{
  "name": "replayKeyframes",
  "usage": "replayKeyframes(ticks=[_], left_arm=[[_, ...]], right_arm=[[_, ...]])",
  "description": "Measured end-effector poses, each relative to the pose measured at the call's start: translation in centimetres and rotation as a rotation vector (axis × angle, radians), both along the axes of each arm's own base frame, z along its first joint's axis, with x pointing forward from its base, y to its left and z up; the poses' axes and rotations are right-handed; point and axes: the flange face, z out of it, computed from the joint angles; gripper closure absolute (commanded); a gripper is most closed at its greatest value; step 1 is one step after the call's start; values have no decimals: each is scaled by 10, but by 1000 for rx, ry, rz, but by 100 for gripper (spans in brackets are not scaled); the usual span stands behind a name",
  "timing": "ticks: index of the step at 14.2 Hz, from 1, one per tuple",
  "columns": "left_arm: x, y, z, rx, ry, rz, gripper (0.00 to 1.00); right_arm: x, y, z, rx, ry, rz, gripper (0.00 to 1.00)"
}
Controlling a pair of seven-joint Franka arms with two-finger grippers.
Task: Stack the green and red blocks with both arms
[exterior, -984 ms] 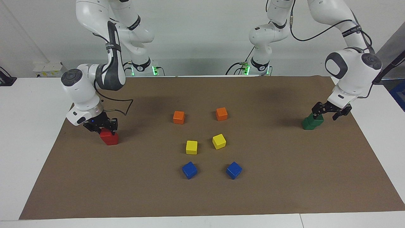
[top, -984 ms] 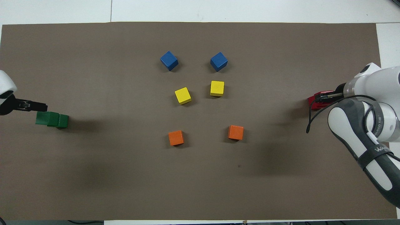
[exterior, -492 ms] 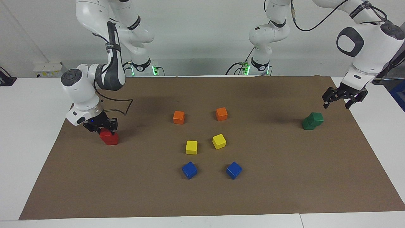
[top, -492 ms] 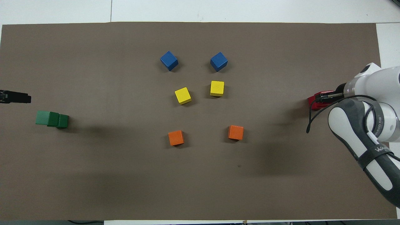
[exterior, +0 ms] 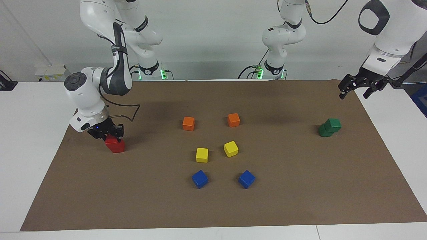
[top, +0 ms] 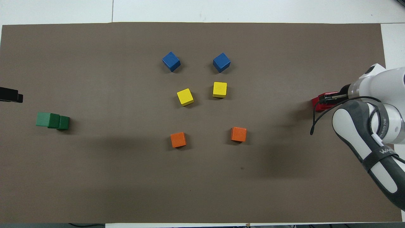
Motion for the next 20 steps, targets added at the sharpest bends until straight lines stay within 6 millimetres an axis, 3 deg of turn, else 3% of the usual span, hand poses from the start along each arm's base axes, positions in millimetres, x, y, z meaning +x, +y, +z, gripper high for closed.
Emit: replayKeyframes(ticks=[2, 5, 11, 13, 15, 17, 20], left_arm=[[-1, -5, 8, -2, 5, -7, 0], [-1, -17, 10, -10, 10, -23, 0], [-2, -36, 7, -12, 32, -44, 0], [-2, -37, 7, -12, 33, -44, 0], [-2, -37, 7, -12, 34, -45, 0], [-4, -37, 6, -13, 51, -46, 0], [-6, -39, 12, -15, 60, -48, 0]], right_arm=[[0, 0, 0, 0, 0, 0, 21], [-1, 0, -1, 0, 3, 0, 8], [-1, 1, -1, 0, 2, 1, 0], [1, 2, 8, 1, 11, 3, 0], [6, 6, 46, 4, 48, 11, 0], [7, 17, 106, 5, 59, 28, 0], [-17, 32, 173, 13, 57, 43, 0]])
